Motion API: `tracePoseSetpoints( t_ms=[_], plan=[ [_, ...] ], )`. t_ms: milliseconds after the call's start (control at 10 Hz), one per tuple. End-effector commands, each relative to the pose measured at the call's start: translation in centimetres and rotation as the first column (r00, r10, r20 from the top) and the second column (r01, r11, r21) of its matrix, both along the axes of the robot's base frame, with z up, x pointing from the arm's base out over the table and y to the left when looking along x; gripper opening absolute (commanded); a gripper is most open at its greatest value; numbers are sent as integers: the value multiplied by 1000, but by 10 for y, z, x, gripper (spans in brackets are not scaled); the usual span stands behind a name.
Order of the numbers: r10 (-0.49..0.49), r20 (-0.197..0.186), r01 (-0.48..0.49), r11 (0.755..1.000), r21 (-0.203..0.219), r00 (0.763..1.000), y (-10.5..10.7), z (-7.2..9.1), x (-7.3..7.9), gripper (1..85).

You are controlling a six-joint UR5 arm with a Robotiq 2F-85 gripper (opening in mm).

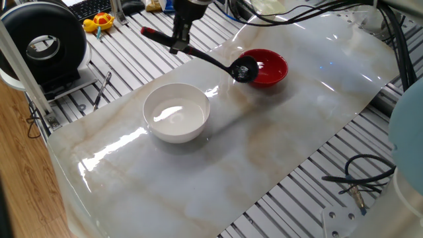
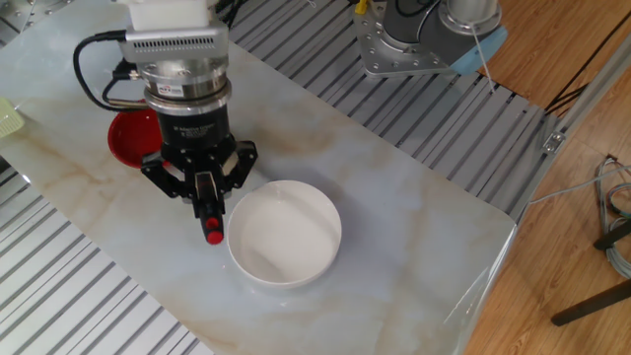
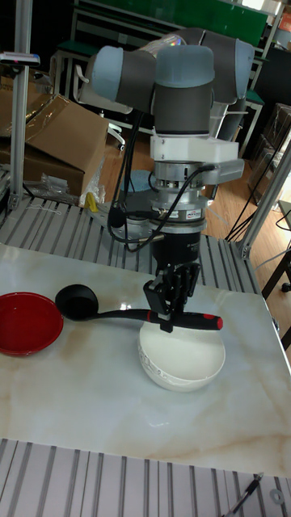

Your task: Scoop water with a large spoon from one bowl to another

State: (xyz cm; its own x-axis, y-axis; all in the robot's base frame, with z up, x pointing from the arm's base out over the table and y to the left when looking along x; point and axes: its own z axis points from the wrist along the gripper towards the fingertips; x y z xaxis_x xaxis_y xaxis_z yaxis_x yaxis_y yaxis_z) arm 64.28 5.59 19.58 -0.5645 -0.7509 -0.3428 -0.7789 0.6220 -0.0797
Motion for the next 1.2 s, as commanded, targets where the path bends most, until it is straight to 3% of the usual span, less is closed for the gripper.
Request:
tracePoseSetpoints(
  t_ms=[0,200,500,1100],
  plan=[
    [-1,11,1,1000,25,1000,-3,2,0,13],
    [-30,30,28,998,61,999,3,6,6,13],
    [-49,26,48,998,31,998,-6,3,6,13],
    [3,20,-3,1000,0,1000,-41,-1,-4,13]
  ],
)
